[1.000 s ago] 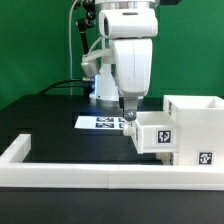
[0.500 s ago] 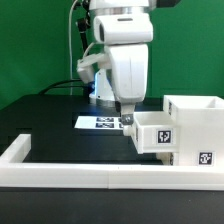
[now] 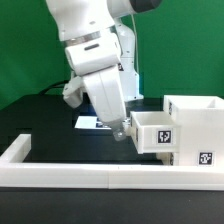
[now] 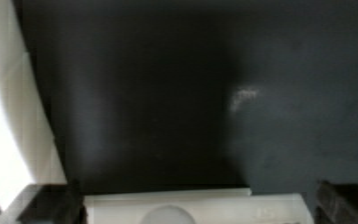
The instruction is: Assemble drawer
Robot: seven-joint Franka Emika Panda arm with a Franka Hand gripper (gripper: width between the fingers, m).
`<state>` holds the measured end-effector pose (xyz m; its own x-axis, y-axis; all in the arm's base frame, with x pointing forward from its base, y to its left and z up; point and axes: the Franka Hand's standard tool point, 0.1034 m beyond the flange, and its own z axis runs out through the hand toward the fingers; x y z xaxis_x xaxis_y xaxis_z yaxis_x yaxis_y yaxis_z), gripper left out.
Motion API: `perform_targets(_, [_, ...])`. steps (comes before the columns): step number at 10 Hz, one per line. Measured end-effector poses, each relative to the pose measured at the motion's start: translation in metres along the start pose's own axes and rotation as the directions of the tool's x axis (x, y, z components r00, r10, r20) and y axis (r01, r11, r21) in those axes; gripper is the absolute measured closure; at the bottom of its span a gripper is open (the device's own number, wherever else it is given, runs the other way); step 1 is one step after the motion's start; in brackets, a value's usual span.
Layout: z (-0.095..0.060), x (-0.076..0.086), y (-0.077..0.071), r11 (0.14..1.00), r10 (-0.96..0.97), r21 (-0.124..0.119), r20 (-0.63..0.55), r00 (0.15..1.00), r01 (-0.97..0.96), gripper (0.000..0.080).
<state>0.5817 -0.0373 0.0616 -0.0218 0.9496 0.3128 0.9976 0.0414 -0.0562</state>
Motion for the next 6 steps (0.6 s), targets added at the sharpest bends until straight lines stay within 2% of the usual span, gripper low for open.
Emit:
perform_targets(2, [0.007,0.009,-0.003,1.0,-0.004,0.013,-0.005,1.0,0.004,0.015])
perform_targets(3, [0.008,0.012,-0.001,1.0,-0.008,0.005,-0.004,1.0,0.008,0.015])
perform_targets(4, [0.01,0.018,0.0,1.0,0.018,0.008,-0.001,1.0,-0.018,0.015])
perform_targets(6, [0.015,0.035,0.001,0.999,0.033,0.021,0.013,0.999,-0.034,0.015])
